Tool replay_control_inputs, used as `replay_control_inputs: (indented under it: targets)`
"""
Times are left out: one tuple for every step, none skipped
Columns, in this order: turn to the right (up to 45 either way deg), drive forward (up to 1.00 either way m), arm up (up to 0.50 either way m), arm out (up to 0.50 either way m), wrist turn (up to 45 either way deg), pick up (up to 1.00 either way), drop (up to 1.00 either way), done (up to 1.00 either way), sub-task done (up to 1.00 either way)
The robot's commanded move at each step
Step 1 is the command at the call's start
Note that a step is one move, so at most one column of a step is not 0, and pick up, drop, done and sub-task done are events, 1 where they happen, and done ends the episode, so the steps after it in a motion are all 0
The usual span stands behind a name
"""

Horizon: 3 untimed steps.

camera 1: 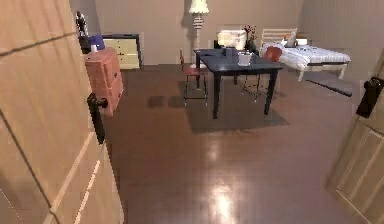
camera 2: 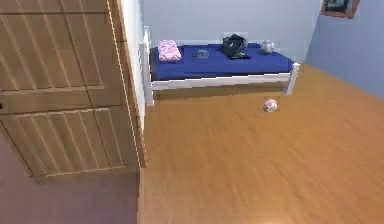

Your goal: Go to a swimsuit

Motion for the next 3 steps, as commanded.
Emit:
replay_control_inputs:
  targets:
    - [0.0,0.8,0.0,0.0,0.0,0.0,0.0,0.0,0.0]
    - [-21.0,0.0,0.0,0.0,0.0,0.0,0.0,0.0,0.0]
    - [0.0,1.0,0.0,0.0,0.0,0.0,0.0,0.0,0.0]
